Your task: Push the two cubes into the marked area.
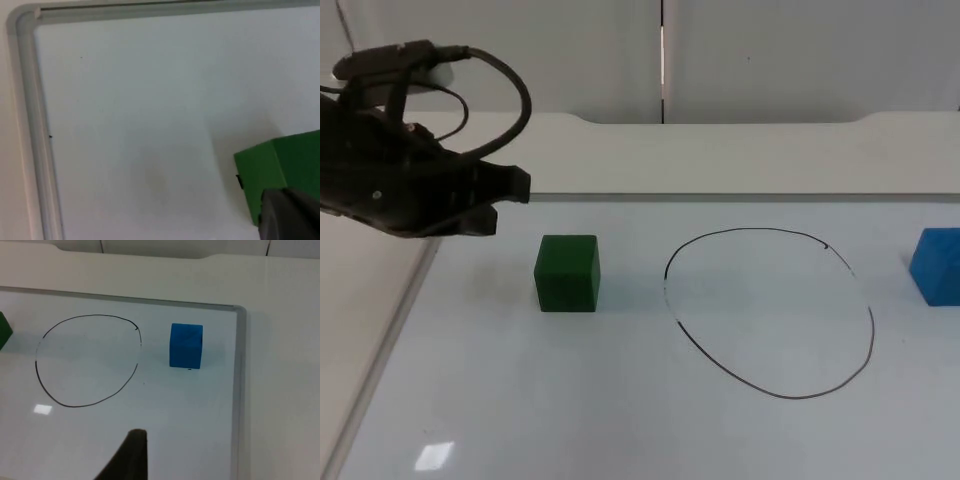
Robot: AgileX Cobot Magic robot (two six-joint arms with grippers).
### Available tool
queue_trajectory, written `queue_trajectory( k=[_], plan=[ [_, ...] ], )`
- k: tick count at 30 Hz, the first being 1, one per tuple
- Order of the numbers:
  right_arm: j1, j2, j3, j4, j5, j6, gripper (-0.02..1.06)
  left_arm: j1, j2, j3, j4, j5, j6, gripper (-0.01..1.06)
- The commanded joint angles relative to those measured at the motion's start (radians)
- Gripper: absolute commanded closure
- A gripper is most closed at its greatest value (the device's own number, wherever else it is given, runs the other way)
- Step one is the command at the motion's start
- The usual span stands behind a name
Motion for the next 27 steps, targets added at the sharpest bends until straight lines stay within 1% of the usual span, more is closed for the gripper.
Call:
queue_trajectory(
  k=[1, 3, 6, 12, 27],
  plan=[
    [-0.007, -0.004, 0.0, 0.002, -0.007, 0.001, -0.01, -0.005, 0.023, -0.015, -0.015, -0.008, 0.001, 1.05],
    [-0.007, -0.004, 0.0, 0.002, -0.007, 0.001, -0.01, -0.005, 0.066, -0.035, -0.024, -0.031, 0.001, 1.05],
    [-0.007, -0.004, 0.0, 0.002, -0.007, 0.001, -0.01, -0.005, 0.099, -0.046, -0.024, -0.038, 0.001, 1.05],
    [-0.007, -0.004, 0.0, 0.002, -0.007, 0.001, -0.01, -0.005, 0.164, -0.078, -0.029, -0.009, 0.001, 1.05],
    [-0.007, -0.004, 0.0, 0.002, -0.007, 0.001, -0.01, -0.005, 0.269, -0.14, -0.03, 0.001, 0.004, 1.05]
  ],
)
